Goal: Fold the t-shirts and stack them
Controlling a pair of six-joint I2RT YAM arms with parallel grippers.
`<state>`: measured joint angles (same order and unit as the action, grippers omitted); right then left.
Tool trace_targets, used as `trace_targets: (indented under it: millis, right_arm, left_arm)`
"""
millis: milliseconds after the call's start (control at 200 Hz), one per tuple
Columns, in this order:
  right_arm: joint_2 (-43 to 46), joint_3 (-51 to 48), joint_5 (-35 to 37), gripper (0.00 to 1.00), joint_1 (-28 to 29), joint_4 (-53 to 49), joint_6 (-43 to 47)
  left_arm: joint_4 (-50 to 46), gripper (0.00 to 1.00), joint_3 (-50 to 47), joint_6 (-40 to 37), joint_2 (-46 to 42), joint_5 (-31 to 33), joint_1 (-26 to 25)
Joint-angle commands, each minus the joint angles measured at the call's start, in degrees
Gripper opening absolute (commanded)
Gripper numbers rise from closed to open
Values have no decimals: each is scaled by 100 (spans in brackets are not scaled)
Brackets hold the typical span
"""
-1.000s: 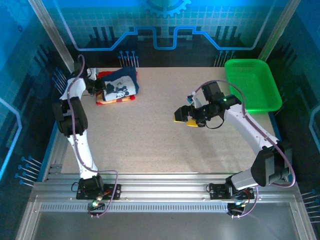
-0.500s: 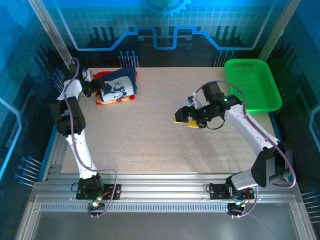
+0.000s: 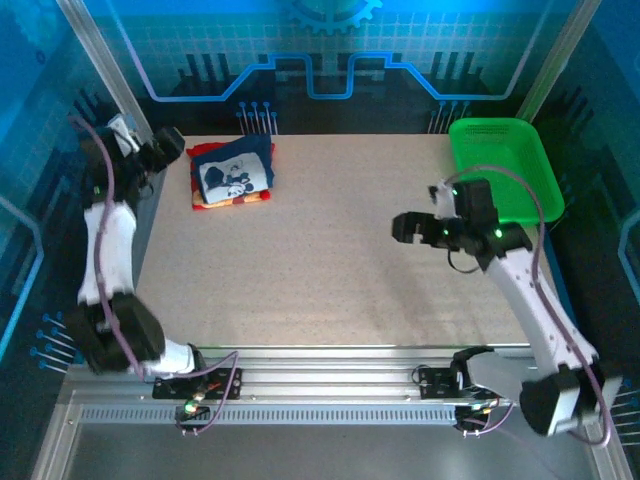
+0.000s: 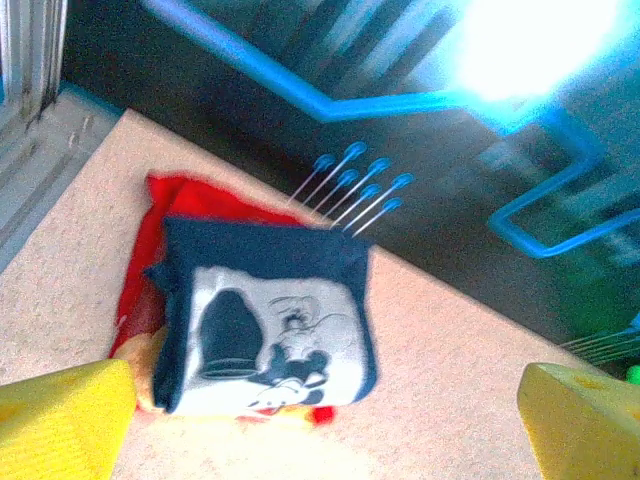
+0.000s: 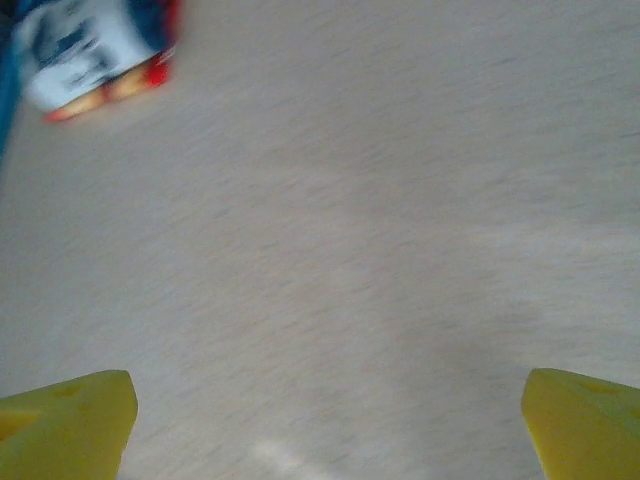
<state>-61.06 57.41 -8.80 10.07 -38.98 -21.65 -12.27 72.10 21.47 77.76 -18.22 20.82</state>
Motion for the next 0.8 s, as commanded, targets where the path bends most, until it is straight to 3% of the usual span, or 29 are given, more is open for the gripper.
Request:
trace_targets:
  millis: [0,55,170,270,395,585,700,795]
  right_arm:
    - [547,-1451,1831,100,-312,1692,120]
    - [855,-2139,2312,100,-355,2526,150]
    - [983,-3094,2485,100,-487,3912,564]
    - [763,-3194,2335,100,-754,4135,660]
    - [585,-3677,2183,100,-849,5372,1103]
    - [-219,-4067,2175,100,-945,7156,1213]
    - [-1036,-3823,2083,100,-937,7751,1361]
    - [-1740,-3722,2120,100,-927,8292,1476]
  left_arm:
    - [923,99,-1790,179,-650,487,-209]
    - [1049,99,-2435,66,-981,616,-260]
    - [1618,99,-3559,-436,-1351,1176,-470]
    - [2857,99,-4435,-554,-1401,1271,-536]
    - [4905,99,-5435,-1037,-1176,1842,-968]
    - [6605,99,-5592,-1173,92,1900,-1225]
    - [6194,99,-5228,-1488,420,1756,-1457]
    - [7025,99,-5539,-1679,632,1853,-1639]
